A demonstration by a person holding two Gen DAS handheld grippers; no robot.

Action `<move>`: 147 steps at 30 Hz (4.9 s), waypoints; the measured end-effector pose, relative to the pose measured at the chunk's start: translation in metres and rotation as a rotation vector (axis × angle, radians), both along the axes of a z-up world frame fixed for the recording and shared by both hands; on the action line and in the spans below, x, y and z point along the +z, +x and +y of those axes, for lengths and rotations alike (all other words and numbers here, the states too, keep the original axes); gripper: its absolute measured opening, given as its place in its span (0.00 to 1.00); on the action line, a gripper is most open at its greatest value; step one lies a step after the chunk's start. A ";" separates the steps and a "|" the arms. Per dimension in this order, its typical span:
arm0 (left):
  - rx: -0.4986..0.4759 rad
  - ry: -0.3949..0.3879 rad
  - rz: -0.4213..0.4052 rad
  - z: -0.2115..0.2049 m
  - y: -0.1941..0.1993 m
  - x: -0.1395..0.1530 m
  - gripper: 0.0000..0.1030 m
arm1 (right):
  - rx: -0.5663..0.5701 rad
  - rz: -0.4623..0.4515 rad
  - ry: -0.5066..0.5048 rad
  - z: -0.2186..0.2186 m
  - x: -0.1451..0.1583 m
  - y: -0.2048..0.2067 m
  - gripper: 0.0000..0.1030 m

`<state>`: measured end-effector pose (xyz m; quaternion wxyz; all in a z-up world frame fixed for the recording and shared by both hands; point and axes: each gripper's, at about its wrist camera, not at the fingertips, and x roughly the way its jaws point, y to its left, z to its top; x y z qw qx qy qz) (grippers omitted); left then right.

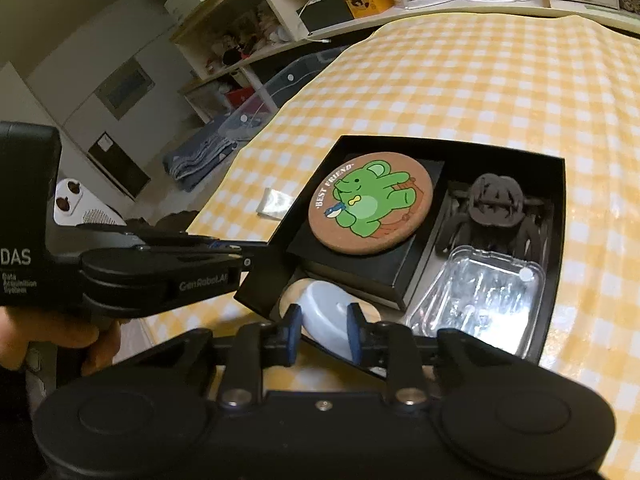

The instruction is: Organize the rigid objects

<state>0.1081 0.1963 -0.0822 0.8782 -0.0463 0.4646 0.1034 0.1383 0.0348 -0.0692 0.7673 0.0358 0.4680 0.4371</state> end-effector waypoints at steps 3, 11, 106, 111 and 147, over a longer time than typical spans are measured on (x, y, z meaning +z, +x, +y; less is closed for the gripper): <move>0.000 -0.001 0.000 0.000 0.000 0.000 0.02 | -0.002 0.071 0.059 -0.001 -0.008 0.002 0.27; 0.001 -0.003 -0.001 0.000 0.000 -0.001 0.02 | -0.003 0.033 0.036 0.000 0.003 0.001 0.32; 0.099 0.161 -0.366 -0.114 -0.167 0.101 1.00 | -0.332 -0.431 -0.078 -0.172 0.111 -0.118 1.00; 0.101 0.161 -0.364 -0.115 -0.167 0.100 1.00 | -0.332 -0.431 -0.079 -0.172 0.111 -0.118 1.00; 0.096 0.166 -0.359 -0.116 -0.165 0.097 1.00 | -0.332 -0.429 -0.081 -0.173 0.110 -0.116 1.00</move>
